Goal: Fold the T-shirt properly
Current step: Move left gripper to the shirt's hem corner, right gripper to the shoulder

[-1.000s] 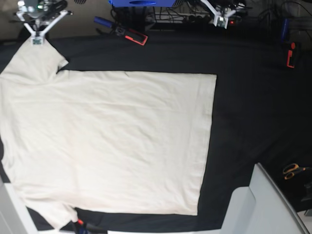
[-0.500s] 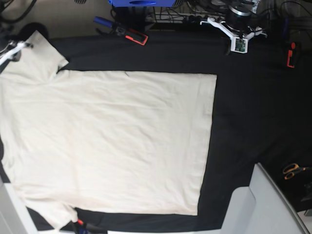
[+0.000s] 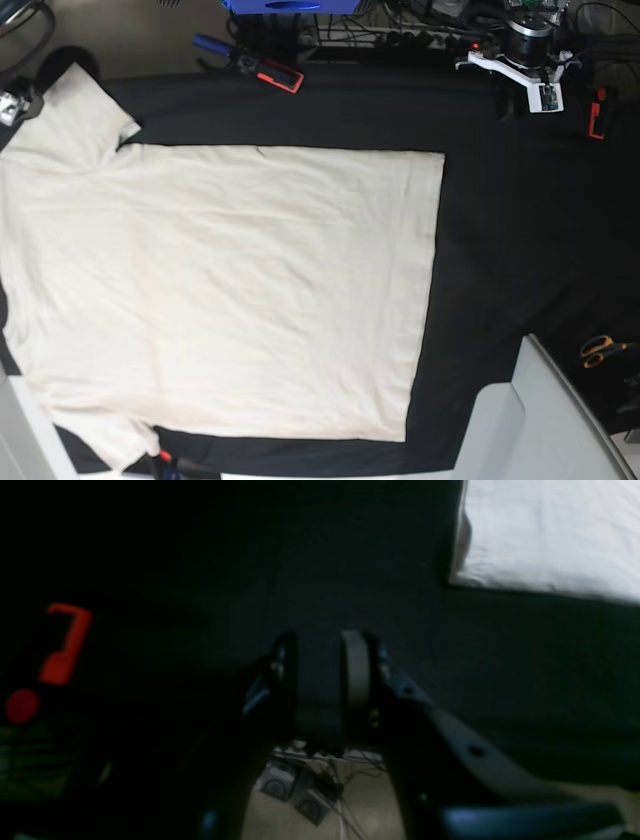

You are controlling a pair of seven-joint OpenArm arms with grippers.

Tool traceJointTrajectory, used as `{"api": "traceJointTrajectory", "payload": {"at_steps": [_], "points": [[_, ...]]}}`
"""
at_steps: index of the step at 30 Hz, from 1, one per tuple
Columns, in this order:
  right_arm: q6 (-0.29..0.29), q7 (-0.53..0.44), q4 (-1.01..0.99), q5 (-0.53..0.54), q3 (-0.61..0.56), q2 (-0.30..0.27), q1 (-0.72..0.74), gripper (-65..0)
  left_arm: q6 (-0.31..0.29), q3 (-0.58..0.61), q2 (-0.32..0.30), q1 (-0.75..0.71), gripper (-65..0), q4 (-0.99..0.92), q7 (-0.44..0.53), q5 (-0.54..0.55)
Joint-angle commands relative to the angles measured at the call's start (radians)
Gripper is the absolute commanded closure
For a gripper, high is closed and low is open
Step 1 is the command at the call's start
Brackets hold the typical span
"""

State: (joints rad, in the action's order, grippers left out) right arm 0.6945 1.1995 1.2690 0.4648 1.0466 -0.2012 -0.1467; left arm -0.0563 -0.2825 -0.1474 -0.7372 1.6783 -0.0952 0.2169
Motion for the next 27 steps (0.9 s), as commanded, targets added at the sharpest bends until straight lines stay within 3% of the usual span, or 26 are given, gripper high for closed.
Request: {"api": "traceJointTrajectory", "payload": {"at_steps": [1, 3, 6, 21, 27], "points": [[0.004, -0.025, -0.027, 0.018, 0.002, -0.034, 0.015, -44.4, -0.027, -0.010, -0.005, -0.012, -15.3, 0.018, 0.022, 0.008], [0.004, -0.068, -0.093, 0.018, 0.001, -0.062, 0.028, -44.4, -0.063, -0.021, -0.005, -0.012, -15.3, 0.015, 0.022, 0.016], [0.004, -0.096, -0.113, 0.018, -0.001, -0.080, 0.028, -44.4, -0.064, -0.024, -0.005, -0.012, -15.3, 0.013, 0.022, 0.011], [0.004, -0.093, -0.216, 0.015, -0.001, -0.071, 0.089, -44.4, -0.064, -0.022, -0.005, -0.012, -15.3, 0.012, 0.022, 0.011], [0.004, -0.091, -0.208, 0.018, -0.073, -0.056, 0.085, -31.4, -0.064, -0.022, -0.005, -0.012, -15.3, 0.012, 0.022, 0.011]]}}
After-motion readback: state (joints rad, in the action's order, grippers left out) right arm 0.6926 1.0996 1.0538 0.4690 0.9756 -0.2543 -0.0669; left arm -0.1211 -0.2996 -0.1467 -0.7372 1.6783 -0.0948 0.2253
